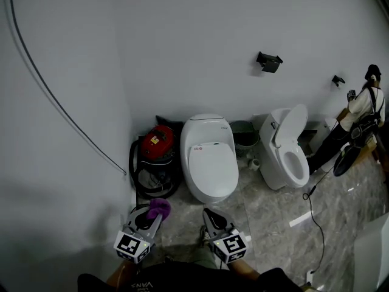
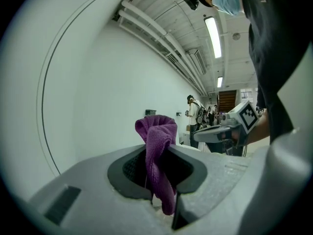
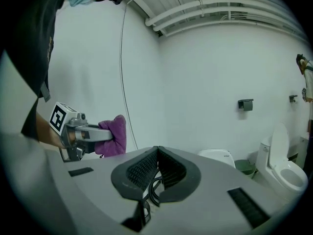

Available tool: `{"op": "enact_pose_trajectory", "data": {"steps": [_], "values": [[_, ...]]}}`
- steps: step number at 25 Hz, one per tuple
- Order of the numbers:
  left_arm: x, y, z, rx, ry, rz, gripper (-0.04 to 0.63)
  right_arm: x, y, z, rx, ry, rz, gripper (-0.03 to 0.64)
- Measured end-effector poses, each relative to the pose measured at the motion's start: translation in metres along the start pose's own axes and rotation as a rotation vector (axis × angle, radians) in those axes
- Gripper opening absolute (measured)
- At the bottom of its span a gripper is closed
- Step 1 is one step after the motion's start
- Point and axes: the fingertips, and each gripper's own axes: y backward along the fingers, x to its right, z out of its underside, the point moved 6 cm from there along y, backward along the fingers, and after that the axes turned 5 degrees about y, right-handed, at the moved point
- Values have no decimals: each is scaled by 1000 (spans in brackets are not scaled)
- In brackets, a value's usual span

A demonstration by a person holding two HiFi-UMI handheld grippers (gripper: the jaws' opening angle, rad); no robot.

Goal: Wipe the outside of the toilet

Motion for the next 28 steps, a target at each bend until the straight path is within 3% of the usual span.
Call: {"op": "enact_pose_trajectory", "data": {"steps": [17,28], "values": [[22,41,-3,25,-63,6,66,-33,34,8,20,1,57,-2],[41,53,-4,46,-7,21,66,-45,44,15,-21,-2,51,-2]]}}
